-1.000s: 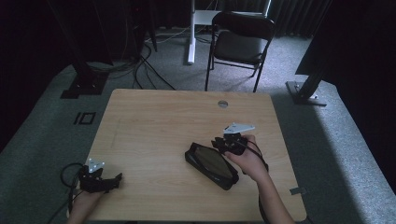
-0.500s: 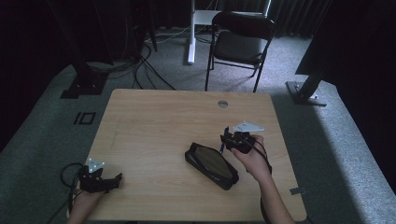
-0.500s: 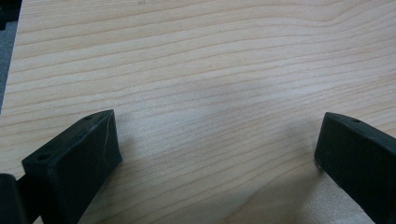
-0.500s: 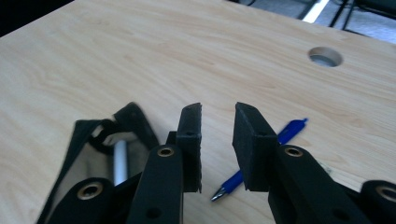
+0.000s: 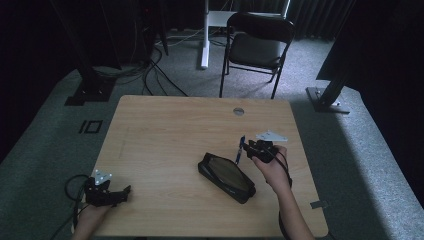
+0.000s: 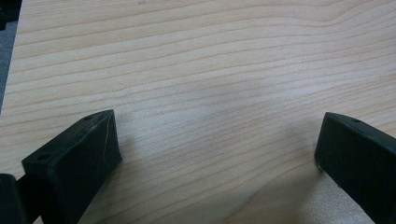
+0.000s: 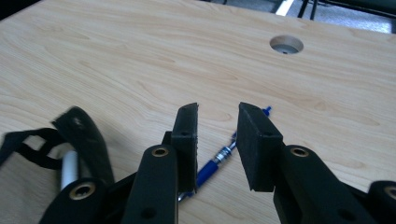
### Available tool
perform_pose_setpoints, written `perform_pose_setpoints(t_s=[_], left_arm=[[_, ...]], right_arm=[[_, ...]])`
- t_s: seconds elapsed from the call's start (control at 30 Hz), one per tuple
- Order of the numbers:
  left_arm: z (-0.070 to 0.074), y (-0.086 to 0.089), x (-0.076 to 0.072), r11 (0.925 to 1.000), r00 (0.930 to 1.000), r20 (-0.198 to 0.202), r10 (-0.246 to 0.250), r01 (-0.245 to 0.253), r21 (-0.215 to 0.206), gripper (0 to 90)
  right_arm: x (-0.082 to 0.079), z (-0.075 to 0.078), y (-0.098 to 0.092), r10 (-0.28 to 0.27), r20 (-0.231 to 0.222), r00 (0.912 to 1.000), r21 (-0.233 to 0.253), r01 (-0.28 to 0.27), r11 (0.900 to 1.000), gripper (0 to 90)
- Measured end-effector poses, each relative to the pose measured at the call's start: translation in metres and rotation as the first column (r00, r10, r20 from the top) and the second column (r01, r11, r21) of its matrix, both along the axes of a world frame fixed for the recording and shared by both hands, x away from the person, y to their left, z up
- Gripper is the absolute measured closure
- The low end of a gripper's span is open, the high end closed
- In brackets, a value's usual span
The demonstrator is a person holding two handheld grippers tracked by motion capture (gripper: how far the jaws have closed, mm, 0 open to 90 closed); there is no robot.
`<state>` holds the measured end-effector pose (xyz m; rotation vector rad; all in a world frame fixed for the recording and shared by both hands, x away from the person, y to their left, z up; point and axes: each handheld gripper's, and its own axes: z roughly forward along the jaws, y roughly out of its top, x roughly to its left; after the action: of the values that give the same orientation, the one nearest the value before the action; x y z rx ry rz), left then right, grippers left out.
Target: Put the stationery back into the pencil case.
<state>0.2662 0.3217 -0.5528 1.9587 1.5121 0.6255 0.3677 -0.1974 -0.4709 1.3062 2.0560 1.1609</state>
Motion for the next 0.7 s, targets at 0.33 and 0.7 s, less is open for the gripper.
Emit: perform_pose_setpoints(t_s=[0.33, 0.7], left_arm=[[0.000, 0.000, 0.000, 1.0000, 1.0000, 0.000, 0.000, 0.000, 0.000, 0.3], [0.000, 0.000, 0.000, 1.0000, 1.0000, 0.000, 0.000, 0.000, 0.000, 0.3]], right_arm=[[0.010, -0.015, -0.008, -0.065, -0.018, 0.9977, 0.014, 0.066, 0.998, 67.2], [0.020, -0.033, -0.012, -0.124, -0.045, 0.9912, 0.038, 0.126, 0.991, 64.3]])
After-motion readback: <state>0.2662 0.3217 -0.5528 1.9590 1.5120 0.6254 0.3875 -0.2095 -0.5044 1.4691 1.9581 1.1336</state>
